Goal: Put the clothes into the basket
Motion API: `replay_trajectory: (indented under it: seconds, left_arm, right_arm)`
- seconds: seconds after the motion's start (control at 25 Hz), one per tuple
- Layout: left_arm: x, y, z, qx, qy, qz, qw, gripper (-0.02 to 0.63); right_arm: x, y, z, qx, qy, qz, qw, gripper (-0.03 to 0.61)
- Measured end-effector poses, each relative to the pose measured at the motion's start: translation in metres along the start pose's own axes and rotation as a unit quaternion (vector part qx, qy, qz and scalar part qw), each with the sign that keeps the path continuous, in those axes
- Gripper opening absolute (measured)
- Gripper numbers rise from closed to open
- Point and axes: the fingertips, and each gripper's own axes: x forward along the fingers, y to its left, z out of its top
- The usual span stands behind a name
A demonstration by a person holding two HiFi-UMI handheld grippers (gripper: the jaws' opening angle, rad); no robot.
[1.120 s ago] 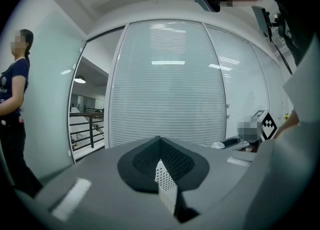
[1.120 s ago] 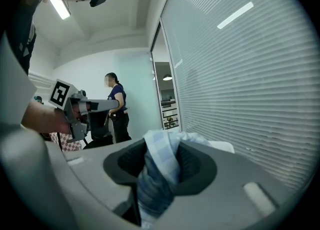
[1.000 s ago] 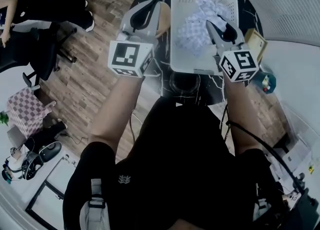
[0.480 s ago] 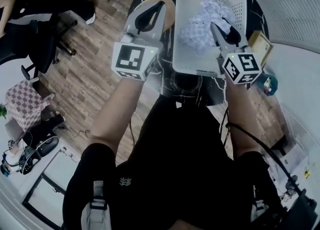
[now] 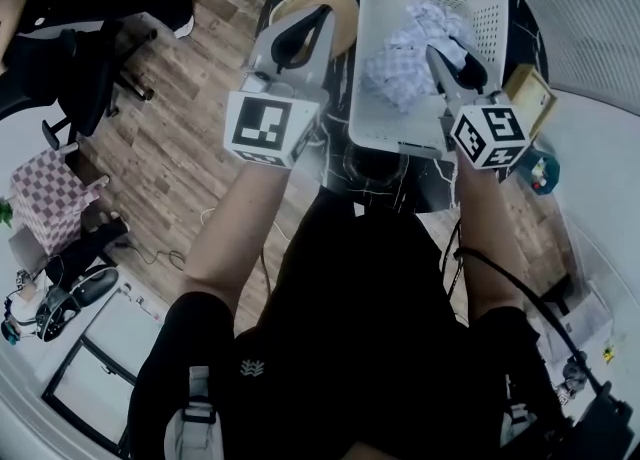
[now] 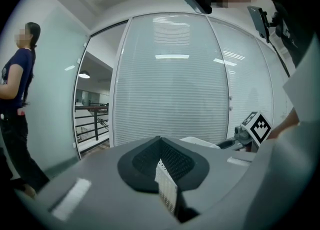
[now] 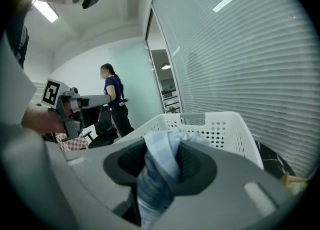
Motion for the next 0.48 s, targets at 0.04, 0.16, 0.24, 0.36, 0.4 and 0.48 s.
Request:
replay_trajectory:
  seconds: [0.04, 0.16, 0.24, 0.36, 0.4, 0.48]
  left_arm:
    - [0.000, 0.000, -0.002, -0.002, 0.000, 0.001, 1.0000, 0.006]
    - [-0.002, 0.000, -0.006, -0.005, 0.002, 0.003, 1.0000, 0.006]
    - [-0.003, 0.001, -0.008, -0.005, 0.004, 0.004, 1.0000, 0.006]
    - [-0.004, 0.005, -0.009, -0.005, 0.006, 0.007, 0.9999, 0.006]
    - [-0.004, 0.006, -0.009, -0.006, 0.005, 0.007, 0.9999, 0.006]
    - [-0.004, 0.007, -0.010, -0.007, 0.006, 0.008, 0.9999, 0.006]
  right_arm:
    - [0.001, -0.001, -0.002, 0.001, 0.002, 0.000, 1.000, 0.155]
    - [0.003, -0.003, -0.006, 0.006, 0.007, 0.003, 1.000, 0.160]
    - [0.004, -0.003, -0.009, 0.007, 0.010, 0.004, 1.000, 0.160]
    - [0.007, -0.004, -0.012, 0.002, 0.017, 0.001, 1.000, 0.163]
    - [0.008, -0.005, -0.013, 0.003, 0.019, 0.001, 1.000, 0.163]
    - [0.010, -0.006, -0.016, 0.006, 0.026, 0.001, 1.000, 0.163]
